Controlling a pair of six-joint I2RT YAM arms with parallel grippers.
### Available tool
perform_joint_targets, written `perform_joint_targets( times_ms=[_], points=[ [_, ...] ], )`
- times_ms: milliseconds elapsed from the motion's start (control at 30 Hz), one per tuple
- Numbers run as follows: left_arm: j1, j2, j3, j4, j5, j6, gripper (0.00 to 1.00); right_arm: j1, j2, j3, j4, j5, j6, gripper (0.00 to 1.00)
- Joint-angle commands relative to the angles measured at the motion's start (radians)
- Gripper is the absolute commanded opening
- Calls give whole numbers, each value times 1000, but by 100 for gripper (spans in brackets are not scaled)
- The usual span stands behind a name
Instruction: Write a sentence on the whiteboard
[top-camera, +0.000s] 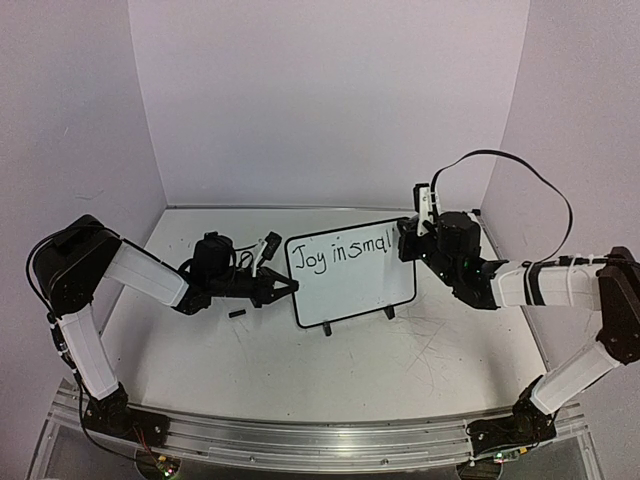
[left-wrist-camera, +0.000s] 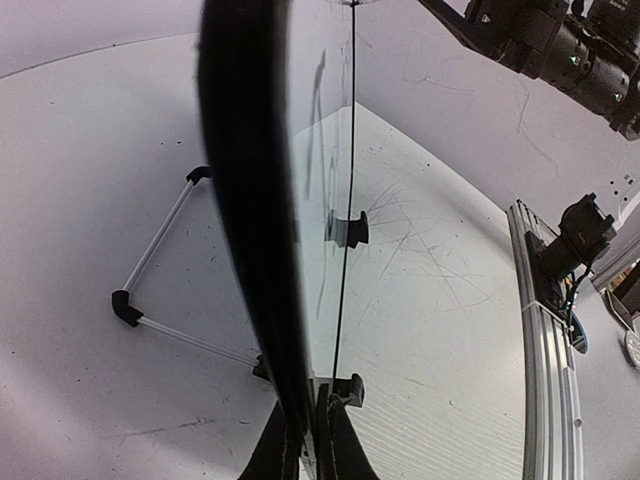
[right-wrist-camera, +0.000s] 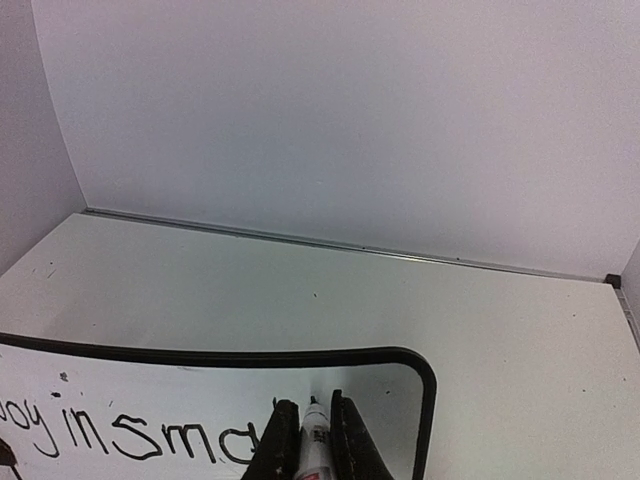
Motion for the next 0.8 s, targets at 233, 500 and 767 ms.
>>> perform_joint_targets(
  times_ms=[233, 500, 767],
  points=[
    [10, -18, -9, -39, -71, 67, 0, -4, -1, -15, 23, 13, 19, 0],
    [10, -22, -10, -41, -72, 66, 0, -4, -9, -54, 19, 13, 38, 0],
    [10, -20, -8, -42, -71, 66, 0, -4, -14, -73, 16, 30, 41, 0]
  ],
)
